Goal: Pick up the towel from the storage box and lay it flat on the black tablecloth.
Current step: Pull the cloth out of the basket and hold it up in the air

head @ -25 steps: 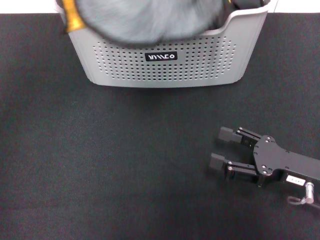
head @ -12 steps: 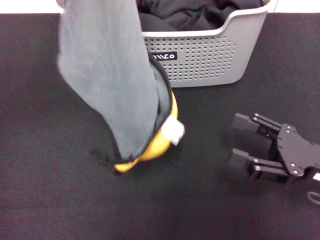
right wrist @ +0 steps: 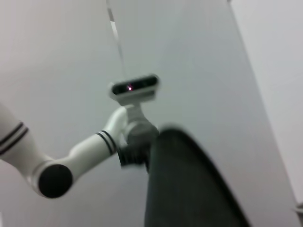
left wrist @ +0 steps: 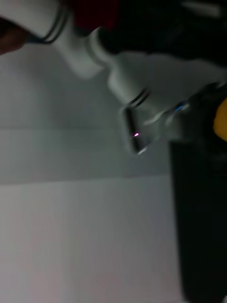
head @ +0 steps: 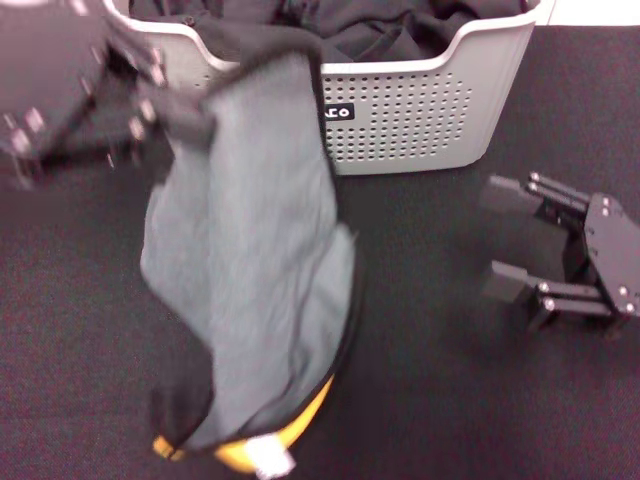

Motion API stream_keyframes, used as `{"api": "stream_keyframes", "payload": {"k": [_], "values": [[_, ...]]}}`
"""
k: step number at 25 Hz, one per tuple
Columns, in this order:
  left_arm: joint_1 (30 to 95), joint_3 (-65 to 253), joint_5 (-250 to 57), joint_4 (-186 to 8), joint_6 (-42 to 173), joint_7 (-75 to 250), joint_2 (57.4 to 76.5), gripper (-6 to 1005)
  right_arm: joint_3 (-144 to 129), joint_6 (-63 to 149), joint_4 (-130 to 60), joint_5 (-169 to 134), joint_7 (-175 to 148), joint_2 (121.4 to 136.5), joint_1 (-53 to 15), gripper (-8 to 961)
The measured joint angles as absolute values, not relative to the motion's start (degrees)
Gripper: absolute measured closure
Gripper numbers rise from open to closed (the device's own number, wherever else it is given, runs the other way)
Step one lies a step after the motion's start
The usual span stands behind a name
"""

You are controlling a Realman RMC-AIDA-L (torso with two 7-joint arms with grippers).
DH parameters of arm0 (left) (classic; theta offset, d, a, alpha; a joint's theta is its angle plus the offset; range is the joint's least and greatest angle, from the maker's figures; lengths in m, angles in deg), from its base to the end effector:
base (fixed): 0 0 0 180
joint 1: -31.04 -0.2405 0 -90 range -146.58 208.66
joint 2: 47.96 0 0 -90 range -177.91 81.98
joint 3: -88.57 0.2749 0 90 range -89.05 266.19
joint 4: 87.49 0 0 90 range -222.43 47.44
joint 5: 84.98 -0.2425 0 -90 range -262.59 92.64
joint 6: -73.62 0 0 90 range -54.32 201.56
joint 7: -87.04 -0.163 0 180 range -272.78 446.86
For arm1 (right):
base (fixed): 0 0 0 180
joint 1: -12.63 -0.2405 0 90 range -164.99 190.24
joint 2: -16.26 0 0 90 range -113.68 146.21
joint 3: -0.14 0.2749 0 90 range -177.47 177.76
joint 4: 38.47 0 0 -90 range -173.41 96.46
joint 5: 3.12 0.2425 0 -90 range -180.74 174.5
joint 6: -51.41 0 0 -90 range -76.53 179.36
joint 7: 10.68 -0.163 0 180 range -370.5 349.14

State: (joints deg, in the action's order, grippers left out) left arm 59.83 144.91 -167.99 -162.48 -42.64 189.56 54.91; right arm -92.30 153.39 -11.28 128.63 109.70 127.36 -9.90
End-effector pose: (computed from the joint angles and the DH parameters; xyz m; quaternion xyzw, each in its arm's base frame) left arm -0.1461 0.3327 0.1469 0.9707 -0.0475 0.2346 0.0221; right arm 0.2421 0.3002 -0.0262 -0.8688 0.0899 0.4858 0.0318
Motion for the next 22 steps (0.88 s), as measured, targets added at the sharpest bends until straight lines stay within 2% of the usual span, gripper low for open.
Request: {"api": "stream_keyframes", "payload": {"k": [5, 11, 14, 15, 20, 22], "values": [[60.24, 149.78, -171.92, -161.64, -42.74, 188.33, 55.73, 959, -92.2, 153.42, -7.13, 128.56, 105.77, 126.22, -12.87, 98], [60.93, 151.2, -173.3, -159.44, -42.82, 187.21, 56.63, 958, -92.09, 153.56, -6.61, 126.43, 99.95, 125.33, -19.7, 98], [61.02, 151.87, -173.7, -158.73, -42.84, 186.55, 57.0, 958, -91.95, 153.58, -6.58, 124.8, 98.14, 125.26, -22.26, 99], [61.08, 152.18, -173.94, -158.45, -42.83, 186.14, 57.45, 958, -91.93, 153.59, -6.58, 122.59, 96.14, 125.21, -25.12, 99], [61.32, 152.28, -174.7, -158.32, -42.82, 185.87, 58.3, 957, -91.9, 153.32, -6.8, 121.31, 94.5, 125.59, -27.87, 99], [61.35, 152.29, -174.77, -158.28, -42.82, 185.84, 58.64, 957, -91.83, 153.29, -6.71, 121.29, 94.21, 125.63, -28.14, 159]]}}
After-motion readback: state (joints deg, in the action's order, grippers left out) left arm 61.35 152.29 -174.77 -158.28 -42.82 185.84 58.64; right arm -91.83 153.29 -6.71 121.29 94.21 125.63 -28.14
